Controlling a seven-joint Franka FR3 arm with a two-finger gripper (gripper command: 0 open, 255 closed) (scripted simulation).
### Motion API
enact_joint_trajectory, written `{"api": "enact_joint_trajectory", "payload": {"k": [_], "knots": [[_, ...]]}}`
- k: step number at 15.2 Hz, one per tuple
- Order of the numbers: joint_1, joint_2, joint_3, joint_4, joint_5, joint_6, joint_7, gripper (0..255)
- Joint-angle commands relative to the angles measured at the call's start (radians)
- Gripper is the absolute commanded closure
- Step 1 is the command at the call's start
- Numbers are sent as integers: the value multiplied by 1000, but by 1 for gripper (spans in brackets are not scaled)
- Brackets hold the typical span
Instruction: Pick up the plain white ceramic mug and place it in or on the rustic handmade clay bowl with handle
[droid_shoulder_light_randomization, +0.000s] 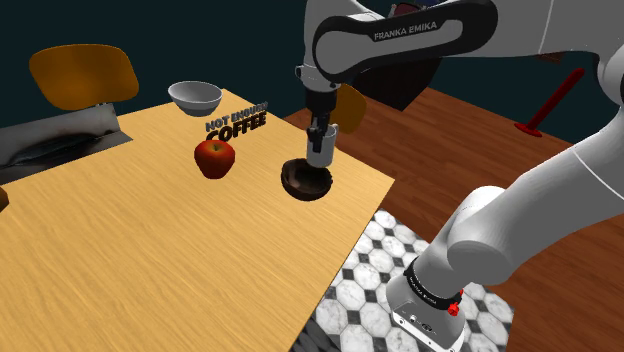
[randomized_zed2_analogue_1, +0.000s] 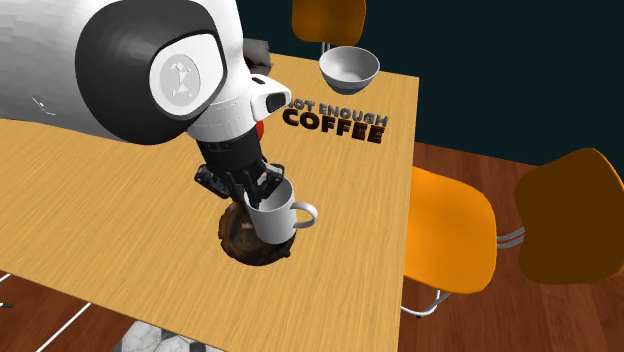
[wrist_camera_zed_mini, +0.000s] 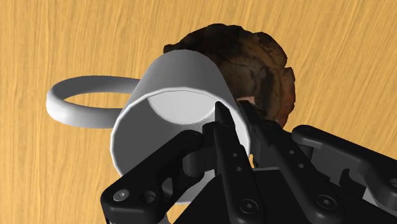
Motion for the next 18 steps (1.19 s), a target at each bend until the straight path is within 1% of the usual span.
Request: {"api": "enact_joint_trajectory", "payload": {"k": [1, 3, 4, 9, 13, 18], "knots": [[0, 0, 0, -1, 0, 1, 0, 255], [0, 0, 0, -1, 0, 1, 0, 255], [0, 0, 0, -1, 0, 1, 0, 0], [0, 0, 0, -1, 0, 1, 0, 0], [3, -3, 4, 124, 4, -127, -1, 0], [3, -3, 4, 124, 4, -127, -1, 0]]}}
